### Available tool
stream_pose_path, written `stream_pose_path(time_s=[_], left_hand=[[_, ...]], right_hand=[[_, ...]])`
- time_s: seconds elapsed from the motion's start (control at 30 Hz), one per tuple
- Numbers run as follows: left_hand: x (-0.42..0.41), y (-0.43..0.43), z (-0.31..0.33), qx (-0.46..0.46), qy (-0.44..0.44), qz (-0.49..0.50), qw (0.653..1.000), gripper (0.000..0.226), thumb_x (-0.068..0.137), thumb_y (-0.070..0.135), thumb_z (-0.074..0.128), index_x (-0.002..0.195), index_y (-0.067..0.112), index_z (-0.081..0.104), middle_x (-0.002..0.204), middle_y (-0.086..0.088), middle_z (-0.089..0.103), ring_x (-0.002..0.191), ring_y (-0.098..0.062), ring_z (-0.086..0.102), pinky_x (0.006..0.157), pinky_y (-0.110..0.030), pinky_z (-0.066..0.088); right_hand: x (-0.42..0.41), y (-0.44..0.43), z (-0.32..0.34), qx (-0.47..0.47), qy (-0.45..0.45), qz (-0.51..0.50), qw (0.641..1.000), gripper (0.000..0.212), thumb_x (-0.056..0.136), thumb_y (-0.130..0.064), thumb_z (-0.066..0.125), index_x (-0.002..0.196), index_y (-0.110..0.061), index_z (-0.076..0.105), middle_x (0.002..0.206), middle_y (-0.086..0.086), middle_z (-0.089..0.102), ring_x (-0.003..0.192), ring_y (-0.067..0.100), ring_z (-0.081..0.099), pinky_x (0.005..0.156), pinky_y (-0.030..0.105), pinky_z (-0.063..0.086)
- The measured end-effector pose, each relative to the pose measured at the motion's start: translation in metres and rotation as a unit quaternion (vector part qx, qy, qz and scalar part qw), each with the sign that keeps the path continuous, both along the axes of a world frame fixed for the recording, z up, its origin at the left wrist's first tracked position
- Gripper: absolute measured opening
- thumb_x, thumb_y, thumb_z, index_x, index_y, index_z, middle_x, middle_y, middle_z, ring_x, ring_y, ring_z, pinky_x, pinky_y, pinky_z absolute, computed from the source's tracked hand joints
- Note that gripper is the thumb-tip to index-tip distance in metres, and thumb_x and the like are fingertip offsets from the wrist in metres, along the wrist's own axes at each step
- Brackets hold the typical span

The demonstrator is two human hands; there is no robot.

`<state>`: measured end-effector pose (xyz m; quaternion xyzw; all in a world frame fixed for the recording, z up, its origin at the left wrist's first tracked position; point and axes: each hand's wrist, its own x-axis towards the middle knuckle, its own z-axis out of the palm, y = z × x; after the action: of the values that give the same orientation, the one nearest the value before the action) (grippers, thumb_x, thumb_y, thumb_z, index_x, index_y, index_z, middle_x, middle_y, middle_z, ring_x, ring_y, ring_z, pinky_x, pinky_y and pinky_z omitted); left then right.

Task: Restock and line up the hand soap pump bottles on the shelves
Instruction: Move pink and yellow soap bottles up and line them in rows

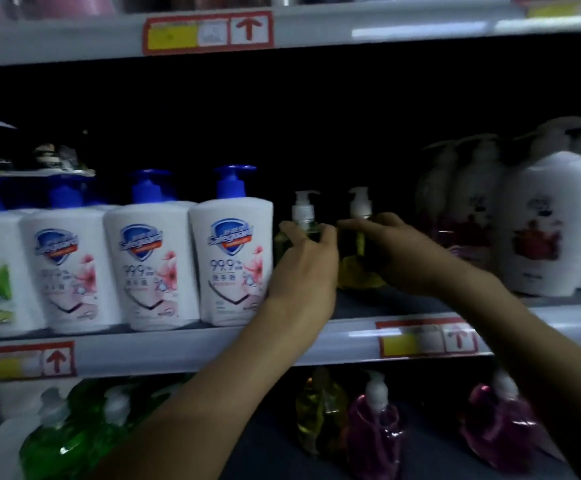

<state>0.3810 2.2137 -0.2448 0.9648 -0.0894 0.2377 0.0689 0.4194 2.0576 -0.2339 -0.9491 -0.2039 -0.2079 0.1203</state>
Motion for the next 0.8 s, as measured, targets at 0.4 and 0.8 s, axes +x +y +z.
stream_pose_path(time_s=[0.4,0.8], left_hand=[[0.006,-0.062,-0.005,-0.116,-0.056,-0.220,0.967,0.043,0.092,0.010,0.052,0.132,0.023,0.042,0.119,-0.006,0.045,0.097,-0.028,0.055,0.079,-0.043,0.051],[0.018,-0.073,-0.007,-0.210,0.038,-0.292,0.932,0.069,0.085,0.021,0.071,0.135,0.037,0.028,0.101,0.005,0.063,0.080,-0.007,0.061,0.064,-0.026,0.049]], right_hand=[[0.014,-0.082,0.005,0.074,0.019,-0.157,0.985,0.063,0.088,-0.038,0.060,0.145,-0.034,0.034,0.137,0.020,0.046,0.120,0.041,0.051,0.098,0.043,0.045],[-0.038,-0.110,-0.012,0.193,0.096,0.045,0.976,0.100,0.084,0.013,0.054,0.149,-0.045,0.007,0.125,0.018,0.058,0.111,0.034,0.060,0.093,0.054,0.051]])
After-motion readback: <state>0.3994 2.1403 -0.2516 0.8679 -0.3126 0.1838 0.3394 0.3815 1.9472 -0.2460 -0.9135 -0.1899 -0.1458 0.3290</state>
